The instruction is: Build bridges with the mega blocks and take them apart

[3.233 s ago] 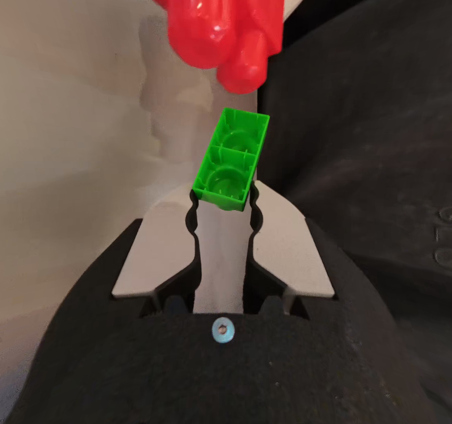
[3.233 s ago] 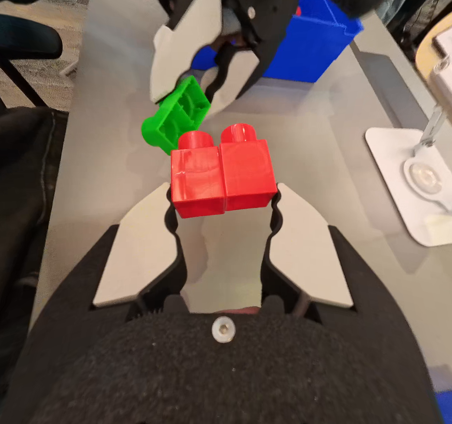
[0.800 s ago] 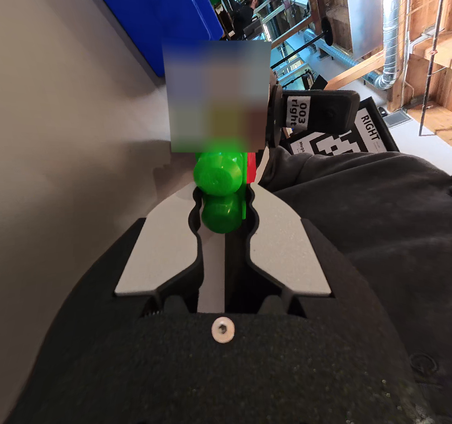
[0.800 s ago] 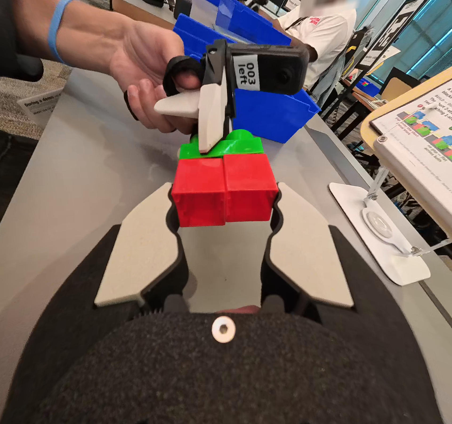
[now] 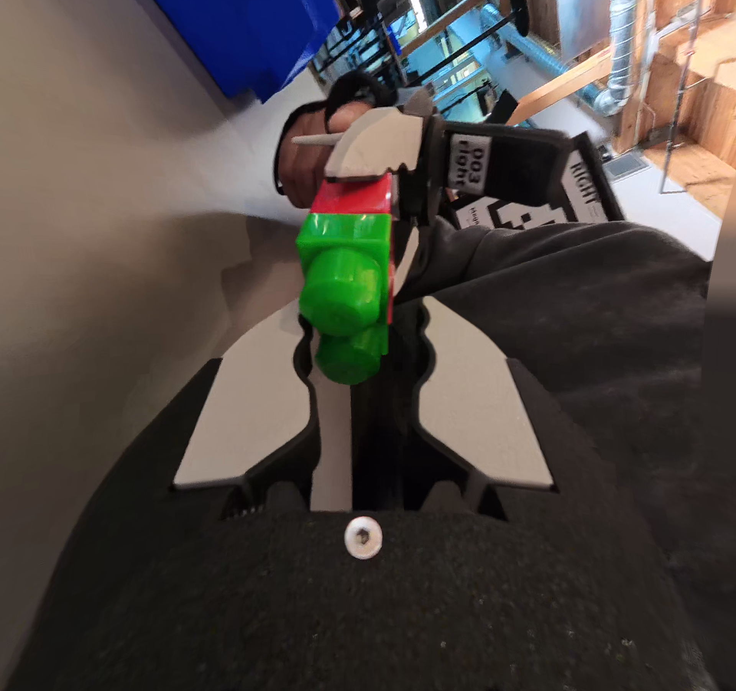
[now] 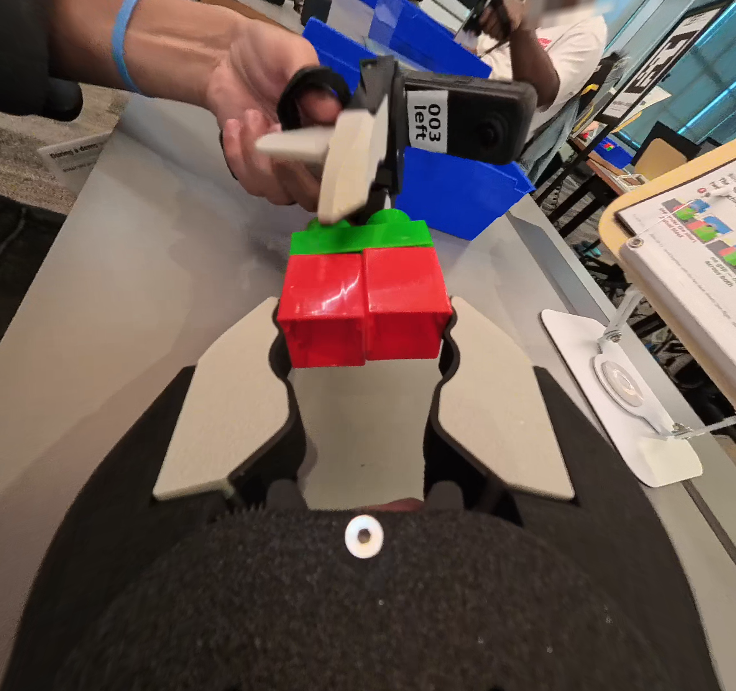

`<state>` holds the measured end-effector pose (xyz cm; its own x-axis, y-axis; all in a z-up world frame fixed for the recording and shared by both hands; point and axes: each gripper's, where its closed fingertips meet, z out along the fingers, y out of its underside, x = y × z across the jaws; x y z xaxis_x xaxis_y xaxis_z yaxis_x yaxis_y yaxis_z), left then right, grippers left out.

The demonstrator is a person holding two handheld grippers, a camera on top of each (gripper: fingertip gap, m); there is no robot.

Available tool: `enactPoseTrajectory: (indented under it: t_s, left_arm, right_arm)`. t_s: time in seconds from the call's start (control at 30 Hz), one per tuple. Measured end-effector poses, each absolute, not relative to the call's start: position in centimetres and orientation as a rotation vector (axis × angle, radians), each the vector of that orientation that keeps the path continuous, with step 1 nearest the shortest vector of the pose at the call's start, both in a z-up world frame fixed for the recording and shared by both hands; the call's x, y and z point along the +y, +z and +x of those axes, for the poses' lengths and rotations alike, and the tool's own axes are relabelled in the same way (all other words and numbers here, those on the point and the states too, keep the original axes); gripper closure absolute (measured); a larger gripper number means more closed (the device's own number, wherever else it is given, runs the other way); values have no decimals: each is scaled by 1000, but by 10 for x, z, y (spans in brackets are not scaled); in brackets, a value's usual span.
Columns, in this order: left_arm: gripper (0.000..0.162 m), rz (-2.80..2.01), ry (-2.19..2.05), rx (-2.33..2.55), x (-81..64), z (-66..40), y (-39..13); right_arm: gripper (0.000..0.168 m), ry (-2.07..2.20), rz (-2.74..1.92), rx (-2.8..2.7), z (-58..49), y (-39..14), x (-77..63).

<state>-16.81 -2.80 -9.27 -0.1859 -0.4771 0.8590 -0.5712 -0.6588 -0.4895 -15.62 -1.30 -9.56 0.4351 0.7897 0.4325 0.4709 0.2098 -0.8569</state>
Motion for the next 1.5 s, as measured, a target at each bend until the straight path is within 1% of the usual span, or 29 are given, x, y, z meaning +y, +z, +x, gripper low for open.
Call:
enactPoseTrajectory:
  t_s: [0.03, 0.07, 0.13, 0.23, 0.3, 0.37, 0.67, 0.9, 1.1, 1.2, 1.23, 1.3, 1.43, 1.5]
  left_arm:
    - [104, 1937, 2018, -1246, -29, -168, -88]
    - [102, 1935, 2014, -1239, -30, -169, -86]
    - [108, 1952, 1996, -1265, -29, -169, -90]
    - [109, 1912, 2059, -1170, -26, -170, -84]
    - [120, 1918, 2078, -1137, -21, -171, -84]
    - [126, 1932, 2059, -1140, -21, -170, -88]
    - [127, 1928, 1933, -1184, -29, -175, -100]
    - [125, 1932, 1860, -1173, -30, -177, -112]
    - [124, 1939, 1951, -1101, -22, -170, -104]
    - [112, 1870, 2008, -1057, -23, -173, -94]
    - [113, 1873, 2009, -1070, -24, -175, -94]
    - [114, 1905, 1994, -1129, -27, -178, -97]
    - [126, 1977, 1938, -1201, -32, -176, -109]
    - [127, 1977, 1958, -1162, -30, -174, -108]
  right_arm:
    - [94, 316, -1433, -1201, -156, -96, -13]
    - [94, 310, -1436, -1212, -157, -98, -14]
    - [94, 305, -1429, -1218, -159, -98, -15]
    - [94, 307, -1418, -1237, -160, -98, -19]
    - [94, 320, -1416, -1242, -163, -99, -23]
    - [94, 319, -1414, -1261, -166, -101, -26]
    - [94, 333, -1417, -1299, -172, -111, -32]
    - [94, 307, -1436, -1336, -176, -121, -32]
    - [94, 310, -1437, -1286, -172, -113, -27]
    - [94, 327, -1453, -1222, -164, -106, -19]
    - [94, 317, -1454, -1204, -161, -105, -17]
    - [94, 316, -1451, -1178, -157, -102, -16]
    - [94, 279, -1456, -1159, -153, -102, -12]
    - [94, 274, -1451, -1143, -151, -100, -11]
